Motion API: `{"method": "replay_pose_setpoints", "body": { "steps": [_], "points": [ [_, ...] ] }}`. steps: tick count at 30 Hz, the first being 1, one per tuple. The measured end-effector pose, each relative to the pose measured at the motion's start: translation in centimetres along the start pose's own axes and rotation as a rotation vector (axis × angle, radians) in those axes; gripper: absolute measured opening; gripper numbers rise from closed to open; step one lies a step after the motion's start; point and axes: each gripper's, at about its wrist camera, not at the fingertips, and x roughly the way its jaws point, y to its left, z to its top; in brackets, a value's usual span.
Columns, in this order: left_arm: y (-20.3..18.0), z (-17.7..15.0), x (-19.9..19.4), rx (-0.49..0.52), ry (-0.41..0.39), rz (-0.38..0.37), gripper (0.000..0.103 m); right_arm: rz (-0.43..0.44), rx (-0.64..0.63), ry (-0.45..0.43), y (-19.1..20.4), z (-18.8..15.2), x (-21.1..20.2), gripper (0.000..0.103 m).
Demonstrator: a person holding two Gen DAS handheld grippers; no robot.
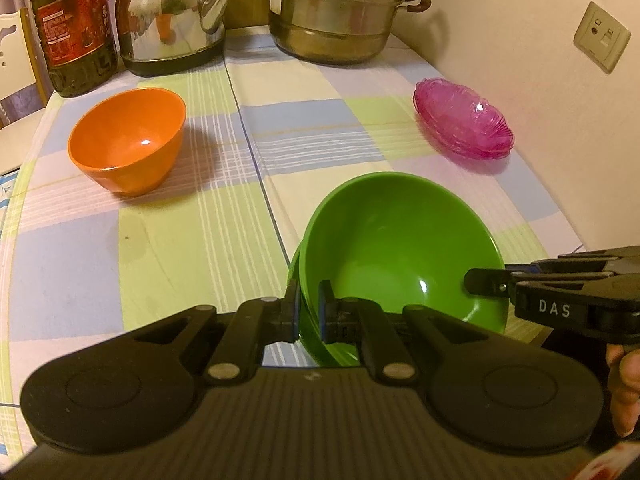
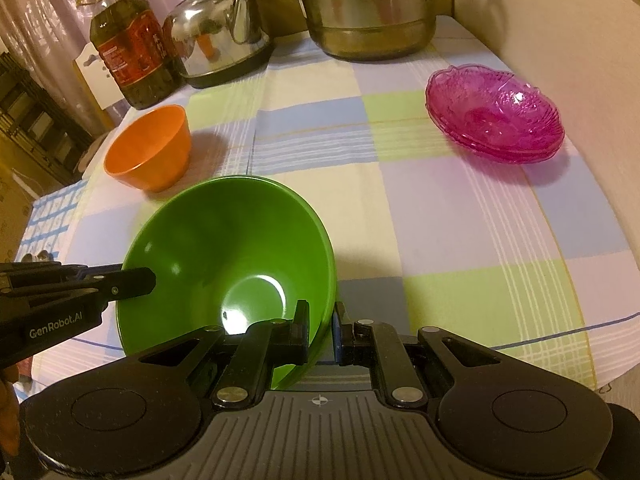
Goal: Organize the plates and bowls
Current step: 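Carry the small green bowl with the right tool over the large green bowl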
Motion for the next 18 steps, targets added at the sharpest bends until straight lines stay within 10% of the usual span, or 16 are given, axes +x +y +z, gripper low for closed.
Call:
{"method": "replay_pose_setpoints", "body": {
  "steps": [18],
  "points": [
    [0.25, -0.31, 0.87, -0.003, 0.01, 0.015, 0.007, -0.047, -0.07, -0.01, 0.89, -0.02, 0.71, 0.011]
  ]
}}
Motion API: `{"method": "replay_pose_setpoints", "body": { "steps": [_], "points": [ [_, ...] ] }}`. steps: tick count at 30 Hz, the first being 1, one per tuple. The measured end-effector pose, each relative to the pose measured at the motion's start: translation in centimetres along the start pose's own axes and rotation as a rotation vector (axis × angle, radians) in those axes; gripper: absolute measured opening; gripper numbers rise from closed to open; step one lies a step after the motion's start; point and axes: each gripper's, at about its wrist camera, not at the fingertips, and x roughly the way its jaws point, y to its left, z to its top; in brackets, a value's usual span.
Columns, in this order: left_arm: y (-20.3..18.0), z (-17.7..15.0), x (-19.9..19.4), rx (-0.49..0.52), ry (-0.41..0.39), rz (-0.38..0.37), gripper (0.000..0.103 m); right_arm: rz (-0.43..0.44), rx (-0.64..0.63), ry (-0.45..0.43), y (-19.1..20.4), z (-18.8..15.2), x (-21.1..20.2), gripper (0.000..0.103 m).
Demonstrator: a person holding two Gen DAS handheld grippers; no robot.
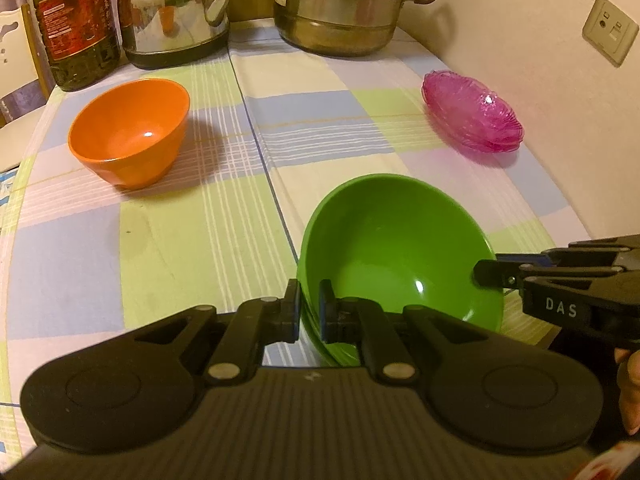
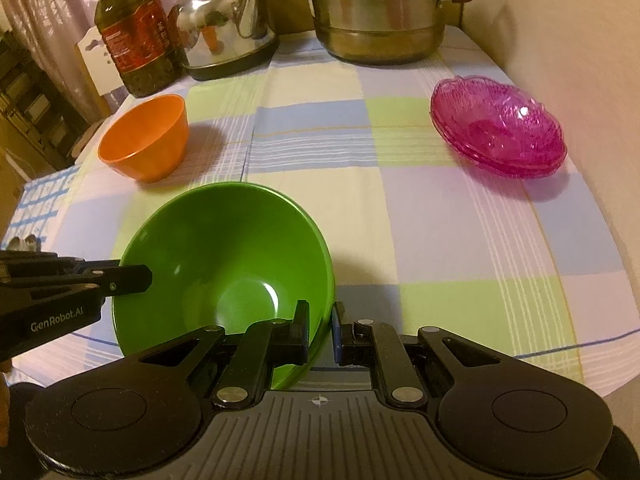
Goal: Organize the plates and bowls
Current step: 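Carry the small green bowl with the right tool over the large green bowl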
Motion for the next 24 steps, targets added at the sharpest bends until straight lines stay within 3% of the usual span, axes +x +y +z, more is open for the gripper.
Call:
{"method": "replay_pose_setpoints", "body": {
  "steps": [8, 18, 21, 24],
  "points": [
    [0.1, 0.0, 0.0, -0.009, -0.005, -0.002, 0.008, -0.001, -0.002, -0.004, 0.0, -0.1, 0.0, 0.011],
    [1.1, 0.2, -1.7, -0.076, -0.09, 0.009, 0.013, -0.005, 0.038, -0.057, -0.7, 0.4, -1.3, 0.013],
    [1.3, 0.2, -2.3, -0.088, -0.101, 0.011, 0.013, 0.005, 0.059, -0.072, -1.0, 0.5, -2.0, 0.016],
    [1.4, 0.1, -2.8, -0.099, -0.105, 0.014, 0.013, 0.016, 0.083, -0.083, -1.1, 0.5, -2.7, 0.029]
  ]
}}
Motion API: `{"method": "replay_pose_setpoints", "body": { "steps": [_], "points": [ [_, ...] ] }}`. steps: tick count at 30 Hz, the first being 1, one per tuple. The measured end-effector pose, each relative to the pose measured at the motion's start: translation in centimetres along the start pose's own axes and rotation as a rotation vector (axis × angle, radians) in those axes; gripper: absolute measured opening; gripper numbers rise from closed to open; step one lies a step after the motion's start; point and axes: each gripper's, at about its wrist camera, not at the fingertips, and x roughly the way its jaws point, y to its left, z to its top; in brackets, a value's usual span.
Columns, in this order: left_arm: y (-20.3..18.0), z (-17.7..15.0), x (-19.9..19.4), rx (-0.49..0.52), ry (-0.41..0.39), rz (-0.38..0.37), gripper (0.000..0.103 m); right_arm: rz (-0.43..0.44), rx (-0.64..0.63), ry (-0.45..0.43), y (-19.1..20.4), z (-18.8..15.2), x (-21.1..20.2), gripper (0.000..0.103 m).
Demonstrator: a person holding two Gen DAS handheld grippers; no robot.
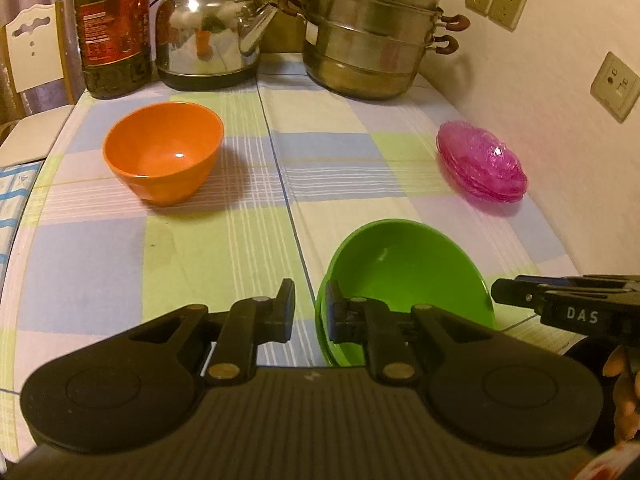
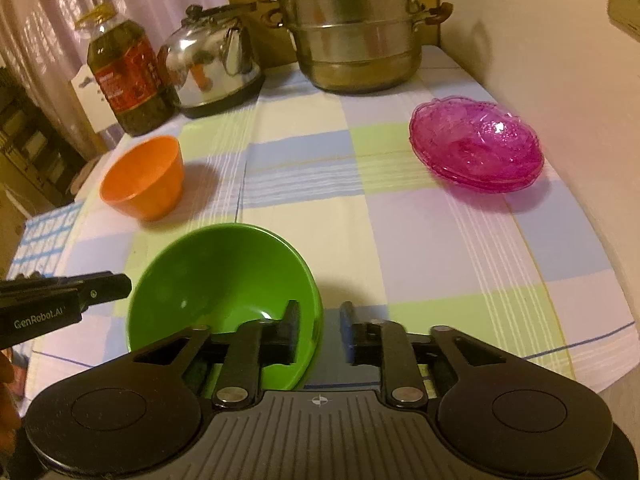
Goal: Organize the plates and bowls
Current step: 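Carry the small green bowl with the right tool over the large green bowl, then lower the small green bowl into the large green bowl and open the right tool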
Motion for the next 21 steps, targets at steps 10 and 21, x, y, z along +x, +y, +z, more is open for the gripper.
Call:
{"method": "replay_pose_setpoints", "body": {
  "steps": [10, 21],
  "points": [
    [0.4, -1.5, -1.9, -0.043, -0.003, 0.016, 0.02, 0.036, 0.036, -0.009, 0.1, -0.6, -2.3, 0.037],
    [0.5, -2.7, -3.9, -0.038, -0.023, 0.038, 0.055, 0.038, 0.013, 0.001, 1.3, -1.6, -3.7, 0.038]
  ]
}}
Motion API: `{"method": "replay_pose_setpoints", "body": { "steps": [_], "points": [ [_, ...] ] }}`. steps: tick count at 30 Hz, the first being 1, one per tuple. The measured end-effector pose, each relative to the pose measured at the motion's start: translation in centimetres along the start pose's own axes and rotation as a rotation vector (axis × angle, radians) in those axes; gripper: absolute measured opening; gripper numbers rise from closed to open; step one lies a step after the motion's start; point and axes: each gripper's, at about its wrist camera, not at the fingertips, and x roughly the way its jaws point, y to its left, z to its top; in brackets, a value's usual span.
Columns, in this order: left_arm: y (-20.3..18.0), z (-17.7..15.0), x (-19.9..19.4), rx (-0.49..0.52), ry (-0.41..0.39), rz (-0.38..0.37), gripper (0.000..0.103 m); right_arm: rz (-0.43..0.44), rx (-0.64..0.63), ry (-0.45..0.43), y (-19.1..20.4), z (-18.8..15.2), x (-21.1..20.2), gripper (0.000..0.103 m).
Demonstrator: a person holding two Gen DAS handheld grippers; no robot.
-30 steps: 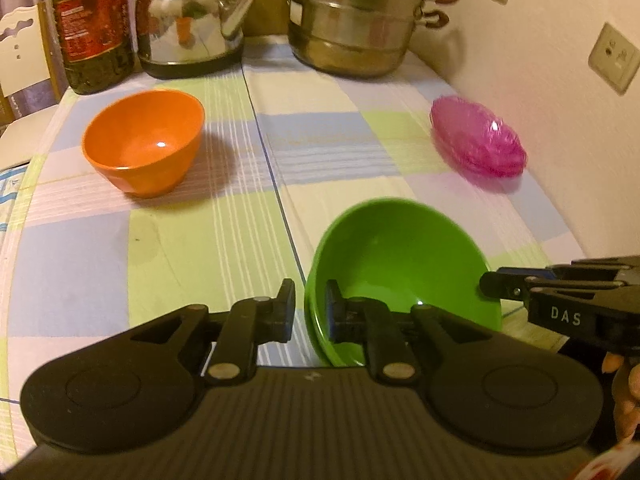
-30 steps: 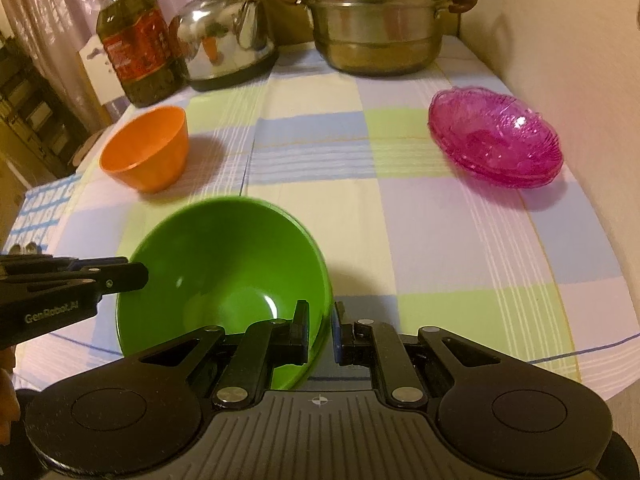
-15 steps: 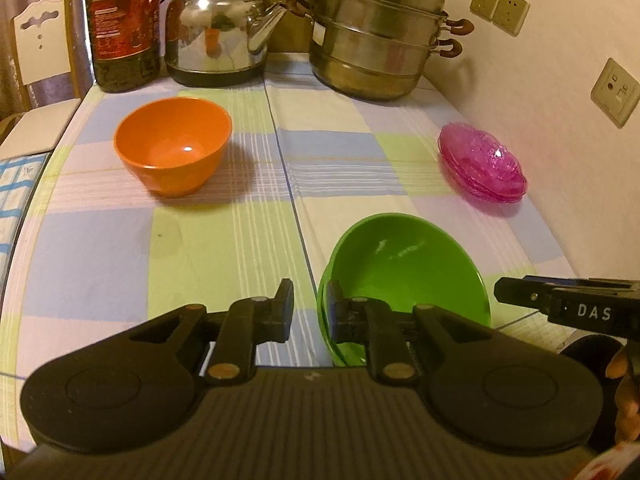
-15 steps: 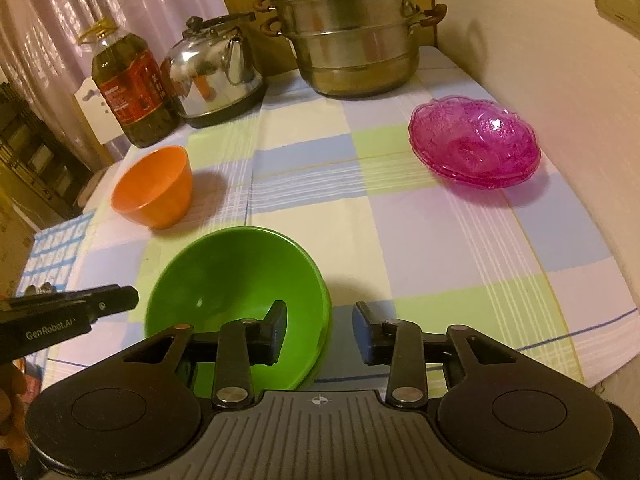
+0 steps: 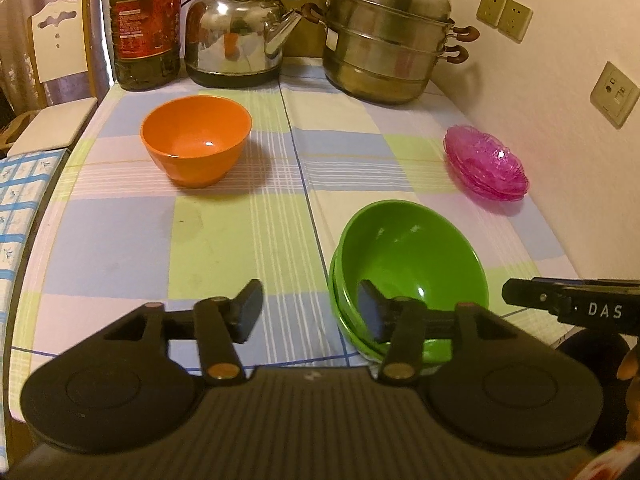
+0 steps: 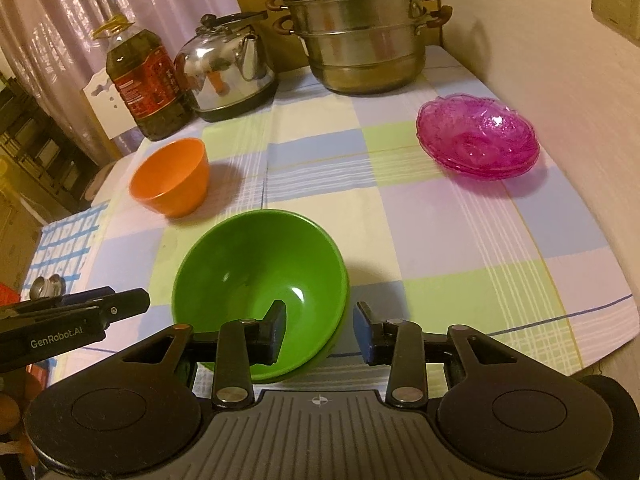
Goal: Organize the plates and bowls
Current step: 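Lower the small green bowl into the large green bowl and open the right tool, then move both tools to the orange bowl rim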
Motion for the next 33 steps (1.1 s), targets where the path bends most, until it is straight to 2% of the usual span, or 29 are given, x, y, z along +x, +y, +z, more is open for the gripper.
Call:
{"method": "replay_pose_setpoints", "body": {
  "steps": [9, 21, 33],
  "points": [
    [0.3, -0.2, -1.0, -0.005, -0.024, 0.017, 0.062, 0.013, -0.018, -0.008, 0.8, -0.1, -0.5, 0.038],
    [1.7, 0.3, -1.8, -0.034, -0.031, 0.013, 0.062, 0.026, -0.038, -0.011, 1.4, 0.2, -0.6, 0.038],
    [5.0, 2.1, -2.1, -0.049, -0.029, 0.063, 0.061, 0.069, -0.072, -0.011, 3.7, 2.0, 0.4, 0.038]
  ]
}}
